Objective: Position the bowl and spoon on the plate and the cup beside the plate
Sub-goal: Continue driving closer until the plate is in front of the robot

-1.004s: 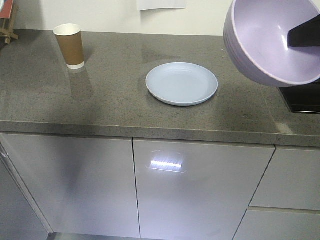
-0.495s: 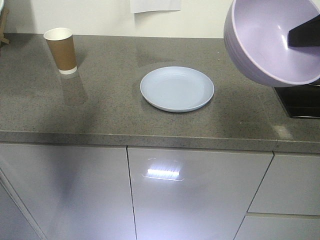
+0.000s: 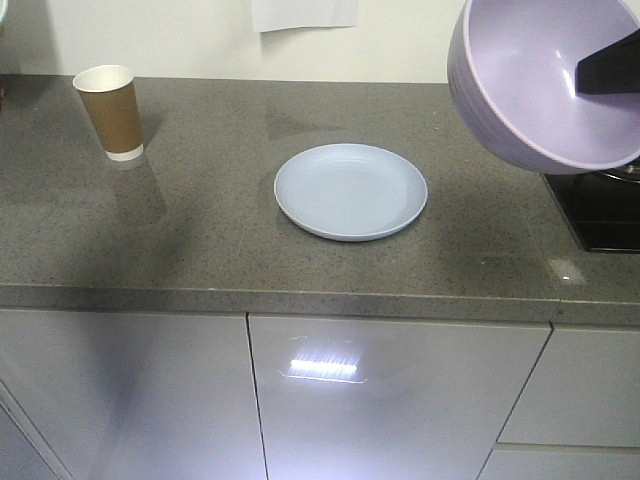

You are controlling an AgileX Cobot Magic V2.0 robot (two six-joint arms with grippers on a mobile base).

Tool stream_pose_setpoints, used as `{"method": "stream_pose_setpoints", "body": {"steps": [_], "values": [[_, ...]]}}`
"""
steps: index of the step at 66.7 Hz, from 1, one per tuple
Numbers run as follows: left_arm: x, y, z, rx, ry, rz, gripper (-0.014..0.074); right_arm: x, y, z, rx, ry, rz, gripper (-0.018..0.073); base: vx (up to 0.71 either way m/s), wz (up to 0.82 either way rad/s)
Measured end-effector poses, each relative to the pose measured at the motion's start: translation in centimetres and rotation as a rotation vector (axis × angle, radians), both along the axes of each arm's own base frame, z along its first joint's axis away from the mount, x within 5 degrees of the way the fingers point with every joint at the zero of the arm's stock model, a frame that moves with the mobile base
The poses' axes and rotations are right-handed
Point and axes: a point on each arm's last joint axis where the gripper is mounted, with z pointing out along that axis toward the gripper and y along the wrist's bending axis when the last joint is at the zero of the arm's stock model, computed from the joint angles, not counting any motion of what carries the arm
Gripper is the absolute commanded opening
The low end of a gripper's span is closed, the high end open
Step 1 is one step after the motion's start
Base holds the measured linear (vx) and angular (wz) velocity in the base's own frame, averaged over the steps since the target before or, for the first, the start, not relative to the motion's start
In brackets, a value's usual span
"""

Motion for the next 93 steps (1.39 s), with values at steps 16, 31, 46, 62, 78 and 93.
{"method": "stream_pose_setpoints", "body": {"steps": [16,31,46,62,78,93], "values": [[0.0,0.0,0.0,0.0,0.0,0.0,-0.0006,0.0,0.0,0.0,0.0,0.0,0.0,-0.0006,0.07,0.0],[0.0,0.0,0.0,0.0,0.0,0.0,-0.0006,0.0,0.0,0.0,0.0,0.0,0.0,-0.0006,0.06,-0.01],[0.0,0.0,0.0,0.0,0.0,0.0,-0.0006,0.0,0.0,0.0,0.0,0.0,0.0,-0.0006,0.06,-0.01],[0.0,0.0,0.0,0.0,0.0,0.0,-0.0006,0.0,0.0,0.0,0.0,0.0,0.0,-0.0006,0.06,-0.01],[0.0,0.0,0.0,0.0,0.0,0.0,-0.0006,0.0,0.0,0.0,0.0,0.0,0.0,-0.0006,0.06,-0.01],[0.0,0.0,0.0,0.0,0.0,0.0,-0.0006,0.0,0.0,0.0,0.0,0.0,0.0,-0.0006,0.05,-0.01]]}}
